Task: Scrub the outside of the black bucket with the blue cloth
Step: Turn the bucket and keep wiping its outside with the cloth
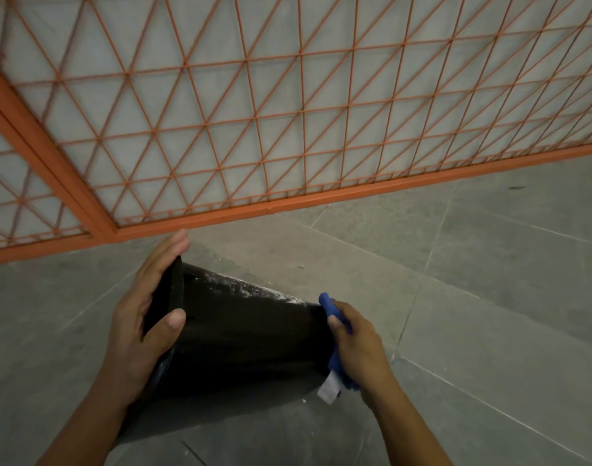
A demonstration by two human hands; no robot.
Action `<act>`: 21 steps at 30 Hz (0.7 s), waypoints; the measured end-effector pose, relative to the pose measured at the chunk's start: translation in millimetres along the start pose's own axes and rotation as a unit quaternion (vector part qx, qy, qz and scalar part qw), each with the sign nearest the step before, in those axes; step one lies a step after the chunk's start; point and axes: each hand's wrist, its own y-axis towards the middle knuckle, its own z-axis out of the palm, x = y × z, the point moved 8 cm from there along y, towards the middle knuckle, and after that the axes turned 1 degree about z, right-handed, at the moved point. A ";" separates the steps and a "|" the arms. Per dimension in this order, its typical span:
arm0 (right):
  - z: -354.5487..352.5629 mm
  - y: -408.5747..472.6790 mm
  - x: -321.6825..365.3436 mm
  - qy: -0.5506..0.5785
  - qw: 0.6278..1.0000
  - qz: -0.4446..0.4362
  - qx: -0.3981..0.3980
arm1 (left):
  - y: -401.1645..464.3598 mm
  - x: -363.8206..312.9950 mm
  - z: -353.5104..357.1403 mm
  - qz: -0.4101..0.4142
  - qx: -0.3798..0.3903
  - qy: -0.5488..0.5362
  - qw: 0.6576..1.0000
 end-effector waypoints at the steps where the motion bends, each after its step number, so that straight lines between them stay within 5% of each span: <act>1: 3.0 -2.7 -3.6 0.024 0.999 0.012 0.034 | -1.5 2.0 -0.8 -0.007 0.003 0.000 1.000; 3: 1.6 -9.3 -5.6 0.098 0.992 0.038 0.067 | -3.6 7.8 -1.6 -0.027 0.008 -0.016 0.999; 6: -17.2 -20.2 -1.2 0.131 0.990 0.045 -0.016 | -0.9 13.3 -4.2 -0.046 -0.019 -0.034 0.998; 9: -22.9 -48.2 34.2 0.084 0.987 -0.066 -0.121 | 4.1 14.0 -0.4 -0.061 -0.035 -0.033 0.997; 13: 21.4 -99.3 107.6 0.023 0.958 -0.269 -0.093 | 1.1 12.6 14.0 -0.080 0.006 -0.037 0.996; 16: 32.4 -117.4 142.8 -0.007 0.926 -0.349 -0.142 | 0.4 0.6 23.3 -0.061 0.042 -0.041 0.996; 21: 24.8 -83.7 139.5 -0.010 0.958 -0.274 -0.083 | 3.2 -18.3 25.0 -0.021 0.055 0.009 0.998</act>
